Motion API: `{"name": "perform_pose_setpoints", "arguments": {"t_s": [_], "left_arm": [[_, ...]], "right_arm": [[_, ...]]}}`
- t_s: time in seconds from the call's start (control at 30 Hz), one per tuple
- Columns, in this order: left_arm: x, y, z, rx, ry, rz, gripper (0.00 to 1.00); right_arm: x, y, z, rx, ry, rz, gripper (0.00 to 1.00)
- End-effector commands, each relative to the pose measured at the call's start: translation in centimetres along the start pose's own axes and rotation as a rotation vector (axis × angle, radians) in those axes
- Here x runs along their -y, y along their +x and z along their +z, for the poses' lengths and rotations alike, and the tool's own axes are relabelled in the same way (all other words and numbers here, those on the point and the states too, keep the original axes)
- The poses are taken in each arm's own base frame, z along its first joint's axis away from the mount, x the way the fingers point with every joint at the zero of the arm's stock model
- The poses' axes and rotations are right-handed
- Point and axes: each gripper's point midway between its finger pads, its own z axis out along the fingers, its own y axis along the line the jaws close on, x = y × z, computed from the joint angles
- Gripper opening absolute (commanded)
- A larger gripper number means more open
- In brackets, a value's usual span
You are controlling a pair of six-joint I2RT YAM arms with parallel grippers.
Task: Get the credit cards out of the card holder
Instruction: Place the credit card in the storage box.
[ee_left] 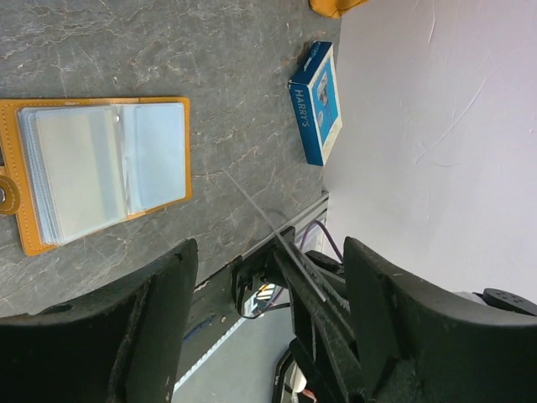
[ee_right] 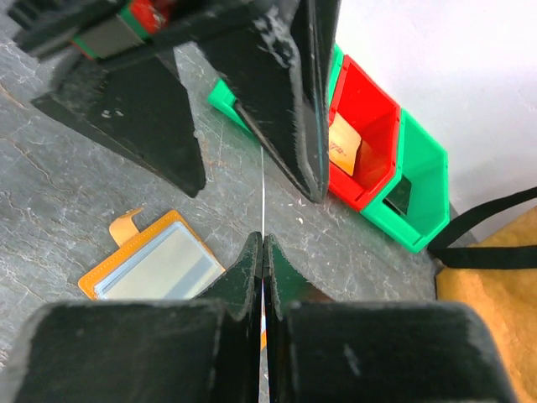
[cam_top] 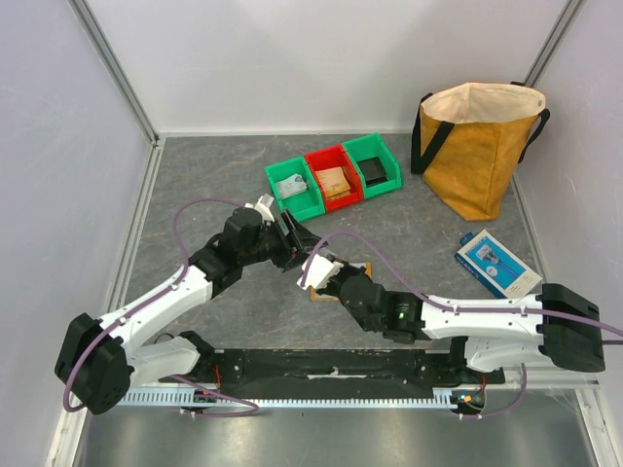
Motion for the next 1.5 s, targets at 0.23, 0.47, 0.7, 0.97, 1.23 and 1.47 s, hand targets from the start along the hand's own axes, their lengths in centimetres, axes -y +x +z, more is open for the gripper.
{"name": "perform_pose_setpoints", "arguments": {"t_s": [0.23,0.47,0.7,0.97,1.23,1.47], "left_arm": [[1.2,-1.2,0.3,0.041,0.031,-0.021,0.27],[0.7,-2.6,-0.5,0.130,0.030,0.061,0.02],[-0.8,-5.0,-2.0,0.318,0.029,0.151,0.02],[-2.3,-8.2,-3.3,0.479,-0.033,0.312,0.02],[-2.8,-12.7,-3.4,0.625,-0.119,0.367,0.02],[-3.1,-17.8,-1.0,0.677,-0.145,0.349,0.02]], "right_arm": [[-0.7,-2.8,-0.2,0.039,0.085,-0.089,0.00],[-1.6,-3.7,-0.3,0.063,0.025,-0.001,0.30],[0.0,-2.7,0.3,0.021,-0.029,0.226,0.78],[3.2,1.7,0.9,-0.061,-0.043,0.614,0.96],[5.9,6.6,1.4,-0.171,0.085,0.876,0.98],[8.4,10.7,0.6,-0.165,0.163,1.022,0.98]]}}
